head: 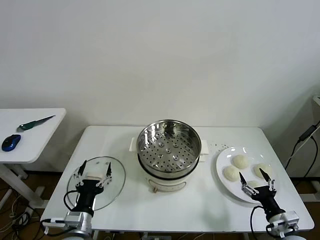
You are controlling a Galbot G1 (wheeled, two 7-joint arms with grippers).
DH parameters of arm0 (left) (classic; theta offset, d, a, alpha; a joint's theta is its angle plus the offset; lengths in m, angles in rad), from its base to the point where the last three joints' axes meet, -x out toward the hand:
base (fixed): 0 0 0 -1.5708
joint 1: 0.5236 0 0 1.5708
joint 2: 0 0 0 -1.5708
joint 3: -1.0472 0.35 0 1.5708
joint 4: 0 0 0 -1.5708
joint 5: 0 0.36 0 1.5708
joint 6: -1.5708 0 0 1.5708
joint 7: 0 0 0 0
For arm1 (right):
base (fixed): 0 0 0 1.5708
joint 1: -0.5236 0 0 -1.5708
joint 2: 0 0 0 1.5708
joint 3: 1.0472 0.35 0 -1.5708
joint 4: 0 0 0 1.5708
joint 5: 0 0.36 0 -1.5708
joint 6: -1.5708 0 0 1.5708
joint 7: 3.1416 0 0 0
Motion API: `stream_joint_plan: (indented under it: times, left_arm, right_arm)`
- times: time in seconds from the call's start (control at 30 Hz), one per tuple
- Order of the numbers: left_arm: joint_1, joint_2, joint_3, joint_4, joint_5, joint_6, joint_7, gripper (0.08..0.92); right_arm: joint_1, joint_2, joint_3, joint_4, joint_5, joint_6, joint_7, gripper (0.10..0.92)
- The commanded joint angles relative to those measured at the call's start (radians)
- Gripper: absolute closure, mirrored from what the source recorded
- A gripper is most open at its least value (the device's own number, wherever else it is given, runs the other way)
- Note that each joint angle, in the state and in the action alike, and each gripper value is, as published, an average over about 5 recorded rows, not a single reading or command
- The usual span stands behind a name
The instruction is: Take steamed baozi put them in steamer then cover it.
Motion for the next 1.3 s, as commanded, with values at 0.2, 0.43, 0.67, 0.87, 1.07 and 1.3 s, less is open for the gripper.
stream_joint_plan:
  times: [0.2,0.43,0.67,0.87,1.07,1.3]
  left_arm:
    - [0.020,0.022,0.005,0.004,-0.004,-0.001,-0.029,0.177]
    - [0.024,0.027,0.004,0.013,-0.018,-0.002,-0.036,0.177]
    - [0.016,0.029,-0.003,0.021,-0.024,0.005,-0.038,0.177]
    - [0.007,0.028,-0.008,0.034,-0.025,0.009,-0.039,0.177]
    - [0.006,0.026,-0.026,0.037,-0.030,0.011,-0.040,0.177]
    - [0.008,0.031,-0.057,0.039,-0.041,0.015,-0.040,0.177]
  right_arm:
    - [0.147,-0.367,-0.005,-0.147,-0.130,-0.158,-0.418,0.203]
    - [0.468,-0.612,-0.248,-0.383,-0.336,-0.108,-0.758,0.203]
    - [1.003,-0.666,-0.696,-0.610,-0.531,-0.013,-0.961,0.203]
    - [1.416,-0.589,-1.085,-0.804,-0.589,0.051,-1.023,0.203]
    - [1.593,-0.456,-1.275,-0.978,-0.636,0.093,-1.032,0.203]
    - [1.619,-0.344,-1.359,-1.061,-0.654,0.103,-1.034,0.203]
